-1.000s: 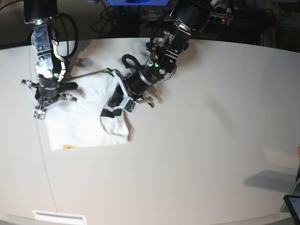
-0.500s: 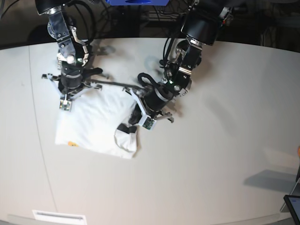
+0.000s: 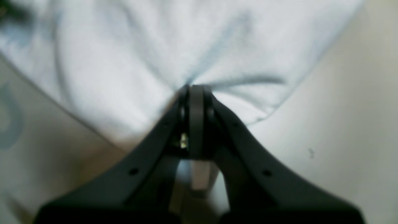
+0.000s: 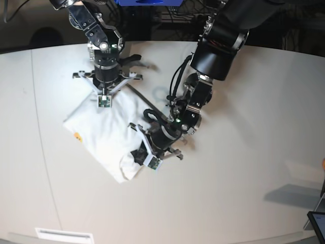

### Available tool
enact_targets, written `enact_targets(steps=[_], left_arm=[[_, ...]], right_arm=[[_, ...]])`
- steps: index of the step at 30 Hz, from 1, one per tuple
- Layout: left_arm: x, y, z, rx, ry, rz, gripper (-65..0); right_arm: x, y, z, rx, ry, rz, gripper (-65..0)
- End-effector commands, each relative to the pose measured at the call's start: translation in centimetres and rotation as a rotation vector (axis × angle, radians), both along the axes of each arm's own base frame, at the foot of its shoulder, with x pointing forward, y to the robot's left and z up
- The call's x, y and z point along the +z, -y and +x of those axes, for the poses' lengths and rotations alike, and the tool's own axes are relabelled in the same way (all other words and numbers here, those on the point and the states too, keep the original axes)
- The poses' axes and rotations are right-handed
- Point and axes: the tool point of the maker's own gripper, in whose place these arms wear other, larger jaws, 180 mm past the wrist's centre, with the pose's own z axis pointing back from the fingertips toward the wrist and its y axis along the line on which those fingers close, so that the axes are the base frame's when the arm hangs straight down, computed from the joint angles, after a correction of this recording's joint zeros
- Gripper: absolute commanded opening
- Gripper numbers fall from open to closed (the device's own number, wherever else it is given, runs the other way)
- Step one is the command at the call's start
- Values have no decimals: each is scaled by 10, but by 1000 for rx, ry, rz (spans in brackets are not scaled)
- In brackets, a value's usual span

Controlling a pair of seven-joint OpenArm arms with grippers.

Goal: Fold the T-shirt properly
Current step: 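Pull the hem with the left gripper to straighten the shirt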

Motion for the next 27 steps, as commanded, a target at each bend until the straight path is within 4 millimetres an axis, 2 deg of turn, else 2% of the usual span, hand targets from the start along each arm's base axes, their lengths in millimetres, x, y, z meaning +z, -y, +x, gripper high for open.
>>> enact_targets(steps=[1,7,11,14,17,19,21,23,24,27], left_arm=[[27,14,16,-9,62,-46,-650],[44,37,38,-23,70,-68,-650],[60,55,48,-29,112,-123,-650],[62,54,55,-26,115,-117,-650],[85,55,60,-23,162,-150,-650],[110,59,62,-30,221,-176,-650],[125,36,67,-1,269,-169,-650],[133,14,66,45,274,-166,-650],[141,-6,67,83,287,-160,-650],[153,-59,49,174,319,-121,-650]], right_arm=[[-12,-16,-16,30,-104,61,-641],[-8,-44,-21,76,-105,101,-641],[-2,-61,-17,126,-85,111,-641],[6,-66,-14,138,-66,125,-641],[29,-68,-7,139,-12,159,-641],[42,-55,-2,100,-2,167,-641],[58,-48,5,69,9,190,-641],[63,-42,6,64,2,186,-641],[65,-40,9,68,3,179,-641],[69,-38,17,74,16,169,-641]])
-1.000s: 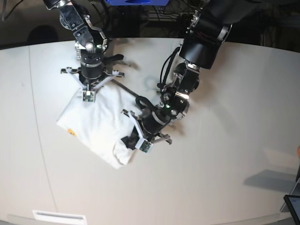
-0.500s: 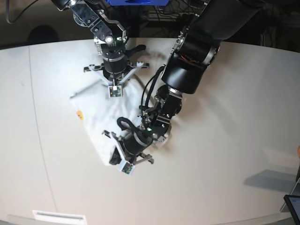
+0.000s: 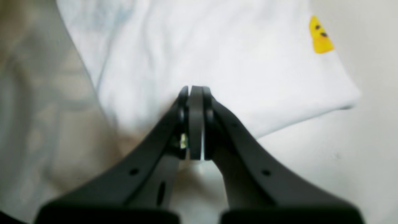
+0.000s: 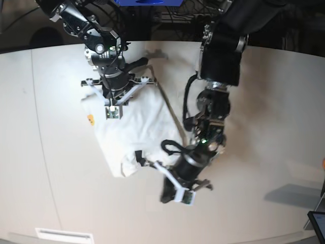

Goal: Fold the T-shirt properly
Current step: 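Pull the hem with the left gripper to straighten the shirt, then press and smooth the shirt with the right gripper, sliding along it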

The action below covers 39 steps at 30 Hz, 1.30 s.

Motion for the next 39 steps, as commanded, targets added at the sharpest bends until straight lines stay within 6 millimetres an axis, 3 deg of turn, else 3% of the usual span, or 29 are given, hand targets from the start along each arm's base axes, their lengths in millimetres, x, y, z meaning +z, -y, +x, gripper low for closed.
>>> enact_targets(steps=[1,6,8,10,14,18,23,30,35,39], left_arm=[[26,-12,-2,16,71,-5,-650],[7,-97,-62,155,27,106,-650],[-6,-126,-86,208,-19,151,-650],[-15,-148,-106,251,-54,179,-650],[-33,-170,-140,301,-119,208,-650],[-50,-181,-165,323,-181,226,-650],[-63,-181,-181,317,-226,234,-650],[-70,-181,-188,315,-249,238,-650],[-70,-181,-189,315,-250,238,-650],[-72,-181,-188,315,-254,235,-650]], right_arm=[[14,-2,12,4,55,7,-641],[30,-7,32,15,98,13,-641],[34,-21,36,77,99,11,-641],[40,-34,42,128,110,4,-641],[41,-51,52,166,114,-6,-641],[28,-61,61,168,88,-29,-641],[5,-49,80,143,77,-111,-641],[-22,-30,94,122,66,-204,-641],[-42,-27,97,181,54,-253,-641],[-47,-27,108,176,59,-274,-641]])
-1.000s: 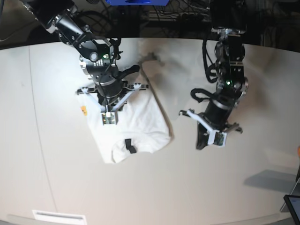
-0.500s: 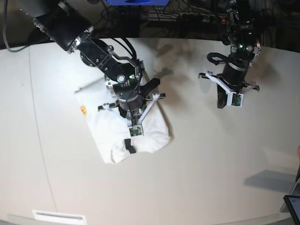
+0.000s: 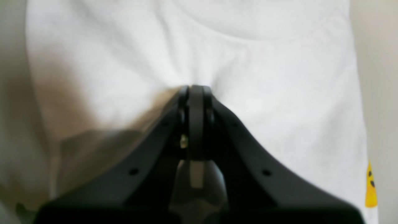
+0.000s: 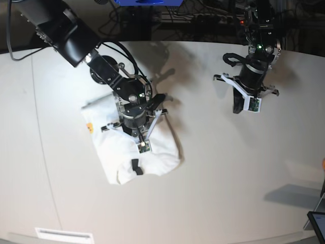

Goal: Fold the T-shirt properly
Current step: 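Press and smooth the shirt with the right gripper, sliding along it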

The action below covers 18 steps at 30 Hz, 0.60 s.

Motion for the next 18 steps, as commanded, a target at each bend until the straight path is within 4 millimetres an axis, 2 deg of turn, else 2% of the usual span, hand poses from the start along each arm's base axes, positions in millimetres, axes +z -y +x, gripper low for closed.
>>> enact_targets(steps=[1,5,12,18], left_arm=[[11,0,5,-4,45,-3,-650],[11,0,6,-3,44,-3,-650],[10,-1,5,-2,40,-1,-650],[12,-1,7,-2,46,-1,-650]], right_arm=[[2,-2,6,-11,-13,10,-641],[3,12,31,-95,3,21,-641],[11,60,78,-206,53,-39,-641],[11,98,92,-259,50,-41,-641]])
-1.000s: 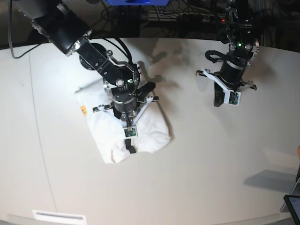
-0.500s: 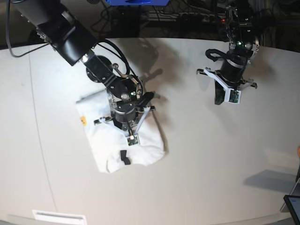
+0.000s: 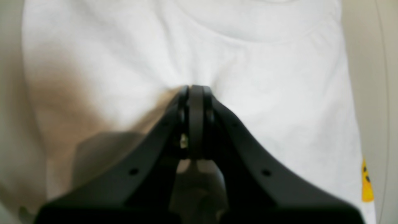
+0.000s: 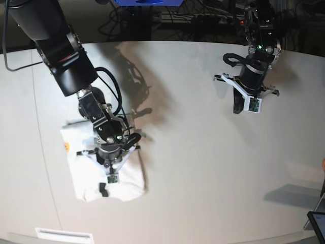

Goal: Fold the T-shirt properly
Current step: 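Press and smooth the shirt with the right gripper, sliding along it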

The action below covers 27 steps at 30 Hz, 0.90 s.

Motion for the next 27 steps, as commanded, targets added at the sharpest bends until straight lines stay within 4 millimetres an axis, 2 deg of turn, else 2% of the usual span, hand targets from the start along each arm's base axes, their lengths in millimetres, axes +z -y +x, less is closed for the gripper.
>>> enact_targets(steps=[1,4,8,13,17,22,24,27], left_arm=[[12,-1,6,-3,43,-1,-650],[12,-1,6,-3,45,-1,-650],[12,-1,6,-3,45,-1,-650],[12,-1,6,-3,43,-1,-650],[12,-1,6,-3,43,-1,-650],[11,-1,6,-1,42,-2,-650],[11,0,6,-2,42,-2,-650],[11,0,6,-2,42,-2,-650]], right_arm=[[11,10,9,-27,24,-5,-641],[11,25,10,-51,24,-17,-641],[15,25,11,-49,34,-16,-641],[43,7,14,-19,99,34,-643],[76,-8,15,3,140,90,-643],[96,21,13,-38,153,82,-643],[93,48,8,-97,136,78,-643],[82,76,-4,-149,115,66,-643]])
